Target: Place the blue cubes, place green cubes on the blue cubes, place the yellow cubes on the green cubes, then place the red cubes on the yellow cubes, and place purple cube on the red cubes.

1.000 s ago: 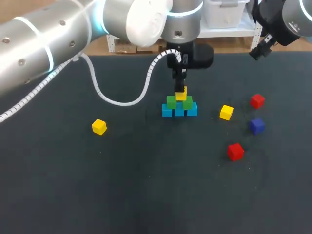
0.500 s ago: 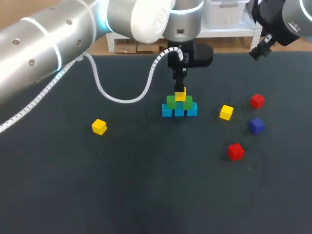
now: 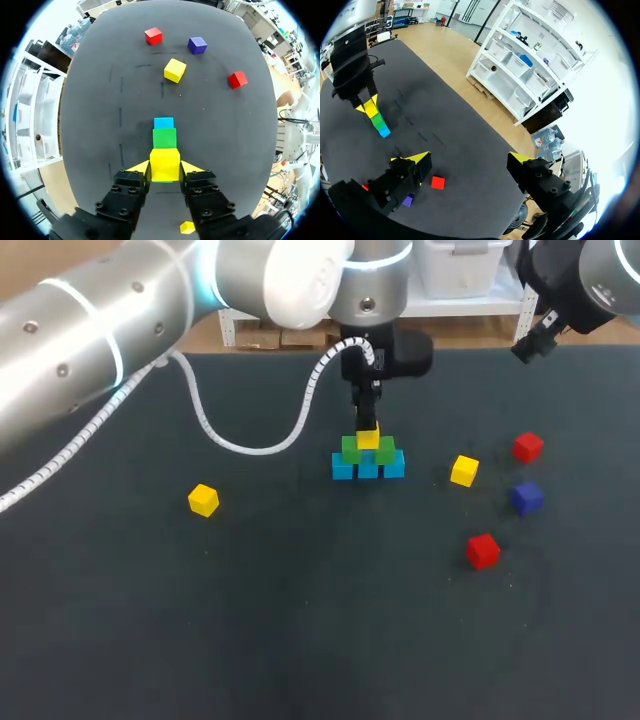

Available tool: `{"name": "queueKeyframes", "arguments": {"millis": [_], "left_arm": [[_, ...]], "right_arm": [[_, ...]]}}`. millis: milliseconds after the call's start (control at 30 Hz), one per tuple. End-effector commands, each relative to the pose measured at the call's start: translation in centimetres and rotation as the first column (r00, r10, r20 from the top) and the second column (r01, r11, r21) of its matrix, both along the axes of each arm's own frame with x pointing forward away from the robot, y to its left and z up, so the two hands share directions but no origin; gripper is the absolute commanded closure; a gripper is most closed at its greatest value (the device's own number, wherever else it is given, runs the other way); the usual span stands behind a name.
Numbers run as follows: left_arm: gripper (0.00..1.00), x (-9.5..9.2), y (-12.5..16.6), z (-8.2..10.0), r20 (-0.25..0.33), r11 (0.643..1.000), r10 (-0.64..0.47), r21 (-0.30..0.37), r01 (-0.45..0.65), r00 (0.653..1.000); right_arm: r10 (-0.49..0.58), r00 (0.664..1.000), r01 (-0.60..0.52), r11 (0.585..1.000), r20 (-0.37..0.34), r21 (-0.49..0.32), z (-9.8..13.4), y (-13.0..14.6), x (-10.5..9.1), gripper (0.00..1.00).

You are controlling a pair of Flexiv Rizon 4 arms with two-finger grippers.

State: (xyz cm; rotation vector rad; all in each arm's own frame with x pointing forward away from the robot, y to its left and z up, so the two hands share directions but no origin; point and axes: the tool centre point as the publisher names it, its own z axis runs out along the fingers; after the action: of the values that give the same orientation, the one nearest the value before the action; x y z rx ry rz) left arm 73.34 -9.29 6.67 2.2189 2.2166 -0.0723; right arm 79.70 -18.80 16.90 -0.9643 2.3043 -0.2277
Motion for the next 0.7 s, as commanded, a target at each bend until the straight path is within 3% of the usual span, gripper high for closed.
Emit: {"name": "queueKeyframes", "arguments": {"millis": [33,700], "left_arm": [[1.00,0.26,-0.01,-0.03,-0.004,1.000,-0.001,-0.002,0.001,1.000],[1.00,0.39,-0.19,-0.45,-0.009,1.000,0.004,-0.009,-0.004,1.000]], "right_arm": [[-0.003,1.000,0.003,1.000,0.006,-0.001,-0.10,0.02,-0.09,0.00],[-0.003,1.000,0.003,1.000,0.006,-0.001,-0.10,0.02,-0.09,0.00]]}}
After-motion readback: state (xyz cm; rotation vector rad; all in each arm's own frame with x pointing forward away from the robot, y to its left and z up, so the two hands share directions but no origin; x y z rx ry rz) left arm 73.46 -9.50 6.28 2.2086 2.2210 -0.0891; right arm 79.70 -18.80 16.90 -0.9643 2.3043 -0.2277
